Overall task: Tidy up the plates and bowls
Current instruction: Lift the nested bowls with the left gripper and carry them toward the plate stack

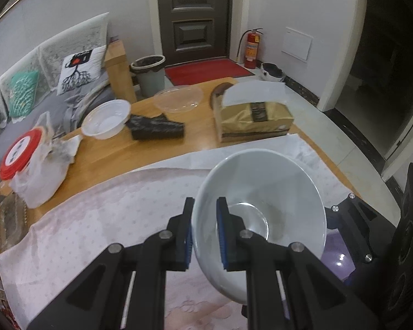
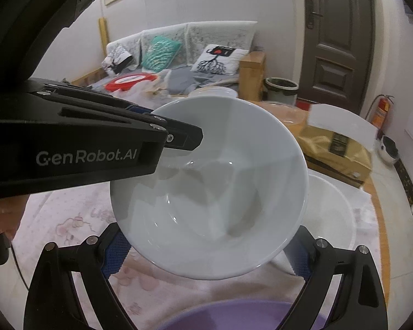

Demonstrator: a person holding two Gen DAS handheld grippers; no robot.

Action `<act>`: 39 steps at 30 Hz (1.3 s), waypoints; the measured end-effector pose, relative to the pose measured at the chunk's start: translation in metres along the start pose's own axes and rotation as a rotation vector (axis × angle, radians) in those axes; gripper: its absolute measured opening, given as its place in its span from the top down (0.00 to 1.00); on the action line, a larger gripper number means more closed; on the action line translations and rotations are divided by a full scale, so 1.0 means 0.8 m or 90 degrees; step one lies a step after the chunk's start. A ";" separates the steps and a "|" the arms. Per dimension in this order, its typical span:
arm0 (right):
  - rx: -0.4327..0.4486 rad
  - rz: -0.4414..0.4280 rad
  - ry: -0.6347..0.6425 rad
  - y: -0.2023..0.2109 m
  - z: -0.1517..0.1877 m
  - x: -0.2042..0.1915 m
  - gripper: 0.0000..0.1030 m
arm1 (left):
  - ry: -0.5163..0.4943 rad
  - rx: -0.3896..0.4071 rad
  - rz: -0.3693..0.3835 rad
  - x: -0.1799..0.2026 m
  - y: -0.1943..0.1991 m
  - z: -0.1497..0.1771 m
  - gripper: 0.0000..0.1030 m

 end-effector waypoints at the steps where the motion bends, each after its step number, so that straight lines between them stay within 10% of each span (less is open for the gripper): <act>1: 0.000 0.002 -0.003 -0.001 -0.001 0.003 0.11 | -0.003 0.000 0.001 0.007 -0.002 -0.003 0.88; 21: -0.008 0.036 -0.053 0.017 0.004 0.107 0.11 | -0.054 -0.017 0.017 0.094 -0.053 -0.056 0.88; 39: -0.042 0.045 -0.032 -0.012 0.001 0.103 0.10 | -0.041 -0.045 0.003 0.073 -0.092 -0.041 0.87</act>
Point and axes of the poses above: each gripper's, at about its wrist camera, not at the fingertips, and y roughly against the way its jaws point, x to its right, z to its underside, the point moved 5 cm from there along -y, roughly the way its jaws point, and after that the axes turned 8 degrees about -y, right-handed, at the moved point
